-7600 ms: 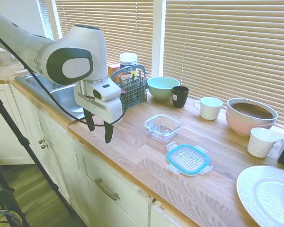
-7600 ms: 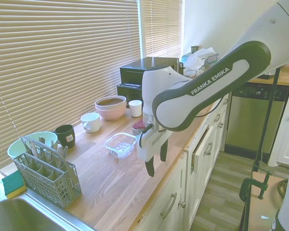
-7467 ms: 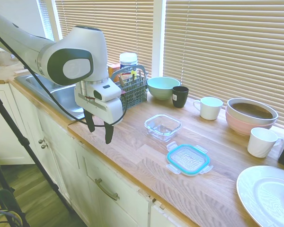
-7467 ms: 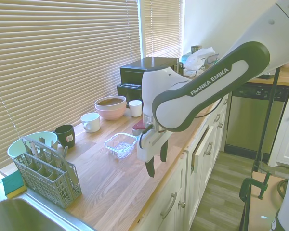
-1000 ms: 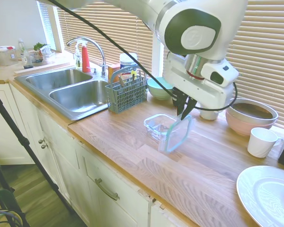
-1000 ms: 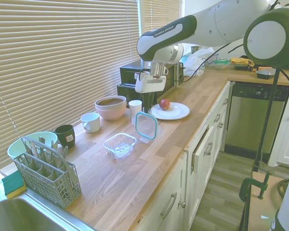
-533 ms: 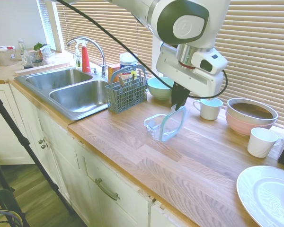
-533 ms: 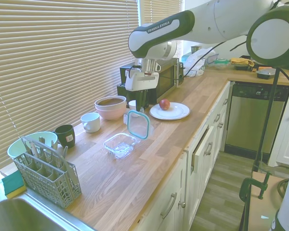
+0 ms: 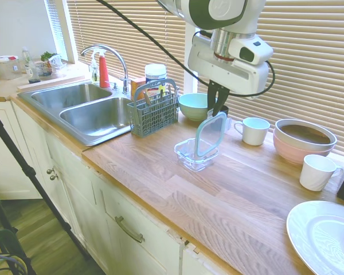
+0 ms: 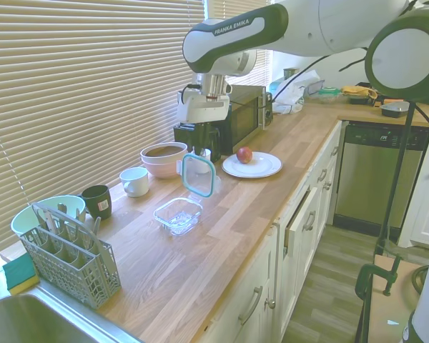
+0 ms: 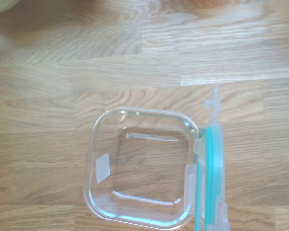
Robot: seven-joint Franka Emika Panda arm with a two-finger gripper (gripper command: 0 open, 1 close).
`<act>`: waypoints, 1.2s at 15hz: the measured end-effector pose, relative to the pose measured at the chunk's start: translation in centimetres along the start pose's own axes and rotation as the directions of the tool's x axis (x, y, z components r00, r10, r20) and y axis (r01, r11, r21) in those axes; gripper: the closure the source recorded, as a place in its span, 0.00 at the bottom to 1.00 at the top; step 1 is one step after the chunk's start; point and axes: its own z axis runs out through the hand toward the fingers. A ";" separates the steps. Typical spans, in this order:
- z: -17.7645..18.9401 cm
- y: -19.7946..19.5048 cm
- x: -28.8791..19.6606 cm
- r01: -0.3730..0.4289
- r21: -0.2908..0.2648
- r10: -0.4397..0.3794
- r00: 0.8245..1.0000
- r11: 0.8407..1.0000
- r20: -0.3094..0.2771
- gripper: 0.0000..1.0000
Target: Cover the lid of the food container
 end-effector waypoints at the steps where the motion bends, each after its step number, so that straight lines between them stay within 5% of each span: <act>1: 0.2 -0.5 -0.2 0.000 -0.007 0.000 1.000 1.000 -0.001 1.00; 10: -0.4 2.1 1.6 -0.053 -0.020 0.053 0.999 0.998 -0.004 1.00; 18: 0.7 -2.1 1.0 -0.012 -0.048 0.012 1.000 0.999 0.002 1.00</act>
